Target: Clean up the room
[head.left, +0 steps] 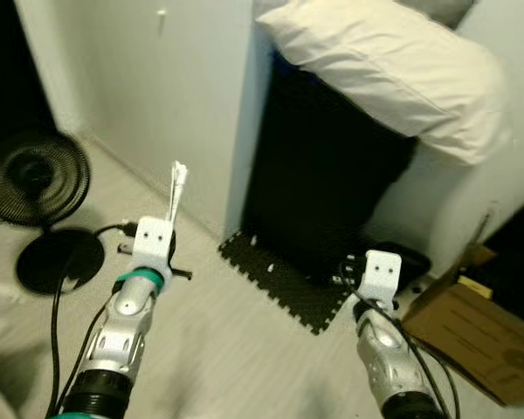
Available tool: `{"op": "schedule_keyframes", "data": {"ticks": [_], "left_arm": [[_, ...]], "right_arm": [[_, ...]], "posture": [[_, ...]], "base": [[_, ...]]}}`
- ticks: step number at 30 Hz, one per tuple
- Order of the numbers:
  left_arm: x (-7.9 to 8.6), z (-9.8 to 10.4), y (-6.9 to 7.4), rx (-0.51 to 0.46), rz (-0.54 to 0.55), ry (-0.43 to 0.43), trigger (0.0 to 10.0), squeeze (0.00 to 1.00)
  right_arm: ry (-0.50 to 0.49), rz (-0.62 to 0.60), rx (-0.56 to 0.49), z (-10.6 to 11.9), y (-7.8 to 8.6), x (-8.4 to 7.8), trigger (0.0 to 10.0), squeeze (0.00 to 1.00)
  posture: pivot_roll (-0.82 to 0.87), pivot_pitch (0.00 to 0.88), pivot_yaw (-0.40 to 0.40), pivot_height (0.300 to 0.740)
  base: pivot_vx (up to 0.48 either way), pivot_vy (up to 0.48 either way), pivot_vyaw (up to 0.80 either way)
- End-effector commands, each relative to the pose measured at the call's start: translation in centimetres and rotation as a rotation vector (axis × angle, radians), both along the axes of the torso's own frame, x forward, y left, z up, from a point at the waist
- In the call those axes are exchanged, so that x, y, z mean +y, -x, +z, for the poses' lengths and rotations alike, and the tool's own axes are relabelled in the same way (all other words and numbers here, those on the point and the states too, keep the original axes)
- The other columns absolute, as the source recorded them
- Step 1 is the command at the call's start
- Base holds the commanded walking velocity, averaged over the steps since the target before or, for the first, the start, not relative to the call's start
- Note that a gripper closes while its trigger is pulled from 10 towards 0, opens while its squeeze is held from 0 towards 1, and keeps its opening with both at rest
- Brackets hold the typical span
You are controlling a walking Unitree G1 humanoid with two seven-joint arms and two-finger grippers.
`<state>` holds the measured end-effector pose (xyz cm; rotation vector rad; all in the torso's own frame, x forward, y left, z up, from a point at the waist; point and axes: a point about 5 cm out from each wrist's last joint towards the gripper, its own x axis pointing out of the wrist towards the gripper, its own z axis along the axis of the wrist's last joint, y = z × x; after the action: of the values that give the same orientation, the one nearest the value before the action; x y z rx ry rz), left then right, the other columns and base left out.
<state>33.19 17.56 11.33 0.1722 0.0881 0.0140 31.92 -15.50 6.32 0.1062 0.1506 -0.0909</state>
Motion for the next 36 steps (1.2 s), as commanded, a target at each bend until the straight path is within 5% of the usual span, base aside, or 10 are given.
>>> {"op": "schedule_keyframes", "data": {"ticks": [1,11,36], "left_arm": [[-0.6,-0.2,0.1,0.008,-0.019,0.017,10.0,0.00],[-0.1,-0.9,1.7,0.018,-0.013,0.017,10.0,0.00],[-0.1,0.0,1.8,-0.064,-0.040,0.003,10.0,0.00]], "right_arm": [[0.000,-0.009,0.025,-0.6,0.3,-0.4,10.0,0.00],[0.007,-0.021,0.035,-1.3,1.2,-0.2,10.0,0.00],[0.042,-0.031,0.025,-1.8,2.1,0.3,10.0,0.00]], "posture": [[0.08,0.042,-0.015,0.740],[0.09,0.034,-0.005,0.740],[0.10,0.000,0.034,0.740]], "base": [[0.000,0.000,-0.80],[0.000,0.000,-0.80],[0.000,0.000,-0.80]]}}
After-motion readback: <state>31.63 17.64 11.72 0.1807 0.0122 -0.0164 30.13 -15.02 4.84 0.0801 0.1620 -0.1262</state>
